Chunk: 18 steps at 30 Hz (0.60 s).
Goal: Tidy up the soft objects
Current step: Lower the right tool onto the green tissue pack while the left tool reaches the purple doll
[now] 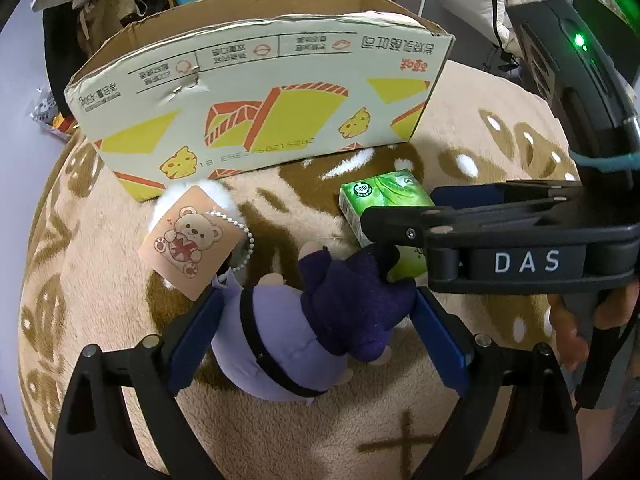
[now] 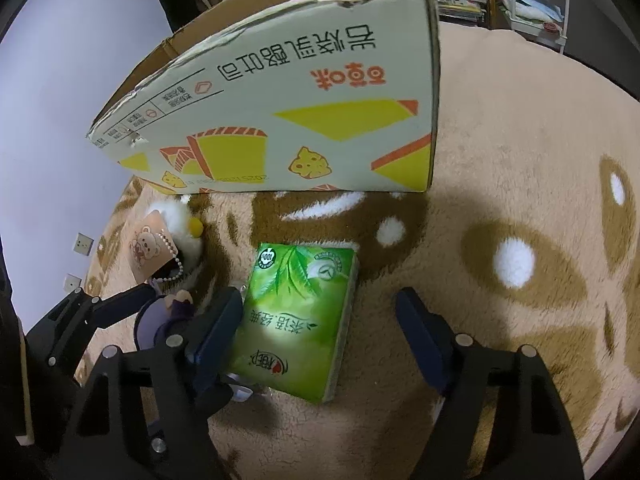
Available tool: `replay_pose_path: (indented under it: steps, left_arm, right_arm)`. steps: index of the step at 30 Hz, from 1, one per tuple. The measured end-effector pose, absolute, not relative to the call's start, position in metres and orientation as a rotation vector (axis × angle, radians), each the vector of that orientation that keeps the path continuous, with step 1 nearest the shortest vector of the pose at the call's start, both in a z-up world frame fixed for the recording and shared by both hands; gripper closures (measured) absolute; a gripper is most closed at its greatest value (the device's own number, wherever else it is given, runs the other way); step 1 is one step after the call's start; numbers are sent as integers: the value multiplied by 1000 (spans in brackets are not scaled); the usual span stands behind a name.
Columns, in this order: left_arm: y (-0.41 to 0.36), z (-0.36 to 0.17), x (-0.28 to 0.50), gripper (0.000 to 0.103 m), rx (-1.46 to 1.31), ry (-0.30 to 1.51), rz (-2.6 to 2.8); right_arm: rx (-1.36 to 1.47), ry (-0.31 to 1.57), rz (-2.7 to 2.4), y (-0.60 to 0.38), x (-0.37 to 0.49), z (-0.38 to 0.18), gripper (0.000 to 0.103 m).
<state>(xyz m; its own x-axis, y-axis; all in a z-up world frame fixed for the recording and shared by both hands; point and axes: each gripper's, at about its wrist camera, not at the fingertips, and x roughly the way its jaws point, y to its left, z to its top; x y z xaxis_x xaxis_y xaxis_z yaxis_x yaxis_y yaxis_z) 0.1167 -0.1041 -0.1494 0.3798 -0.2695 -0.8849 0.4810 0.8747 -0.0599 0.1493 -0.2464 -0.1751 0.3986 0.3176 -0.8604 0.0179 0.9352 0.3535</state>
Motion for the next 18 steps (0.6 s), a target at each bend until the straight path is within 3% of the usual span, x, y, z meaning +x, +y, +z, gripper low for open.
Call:
replay_pose_path:
  steps: [7, 13, 15, 18]
  left_arm:
    - [-97, -145, 119, 11, 181, 1092, -460]
    - [-85, -141, 126, 11, 90, 1110, -436]
    - [-80, -139, 127, 18, 59, 1101, -431]
    - [-75, -137, 129, 22, 24, 1102, -435]
  right_arm:
    - [335, 1152, 178, -249, 149, -176, 32]
    - [295, 1153, 172, -243, 149, -177, 33]
    - [283, 1152, 169, -240, 149, -178, 34]
    - [283, 1140, 172, -236, 149, -177, 47]
